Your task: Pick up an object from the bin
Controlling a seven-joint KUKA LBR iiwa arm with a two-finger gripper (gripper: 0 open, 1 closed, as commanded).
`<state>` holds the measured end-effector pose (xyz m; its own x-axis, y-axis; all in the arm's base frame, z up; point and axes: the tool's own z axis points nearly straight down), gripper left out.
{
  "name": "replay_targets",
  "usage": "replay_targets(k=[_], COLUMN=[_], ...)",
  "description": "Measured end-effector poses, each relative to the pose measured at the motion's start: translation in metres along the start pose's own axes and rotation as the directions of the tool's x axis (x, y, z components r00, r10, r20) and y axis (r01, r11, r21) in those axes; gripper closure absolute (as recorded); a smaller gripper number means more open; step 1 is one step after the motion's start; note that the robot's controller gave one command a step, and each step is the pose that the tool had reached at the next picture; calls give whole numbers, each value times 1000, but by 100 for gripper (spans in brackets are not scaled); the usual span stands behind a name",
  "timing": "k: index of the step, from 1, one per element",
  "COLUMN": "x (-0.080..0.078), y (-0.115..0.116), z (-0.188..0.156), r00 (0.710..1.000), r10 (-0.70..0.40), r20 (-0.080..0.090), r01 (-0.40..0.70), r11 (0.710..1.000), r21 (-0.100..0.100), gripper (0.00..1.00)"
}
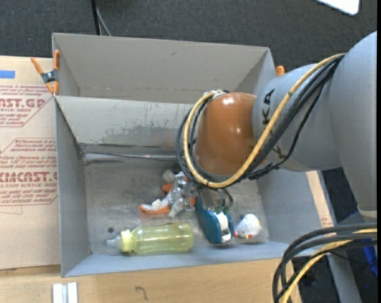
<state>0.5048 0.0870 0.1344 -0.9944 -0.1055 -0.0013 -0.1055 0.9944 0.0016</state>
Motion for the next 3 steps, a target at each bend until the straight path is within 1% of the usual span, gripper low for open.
replay_targets(k=[1,2,3], x=[-5,0,-4], y=[1,0,0], z=[-4,0,-3], r00=[1000,1000,1000], r10=[1,0,1], r20=[17,0,16], r01=[-1,0,-1], r11=[1000,1000,1000], r21=[-2,0,-2], gripper=[0,100,0])
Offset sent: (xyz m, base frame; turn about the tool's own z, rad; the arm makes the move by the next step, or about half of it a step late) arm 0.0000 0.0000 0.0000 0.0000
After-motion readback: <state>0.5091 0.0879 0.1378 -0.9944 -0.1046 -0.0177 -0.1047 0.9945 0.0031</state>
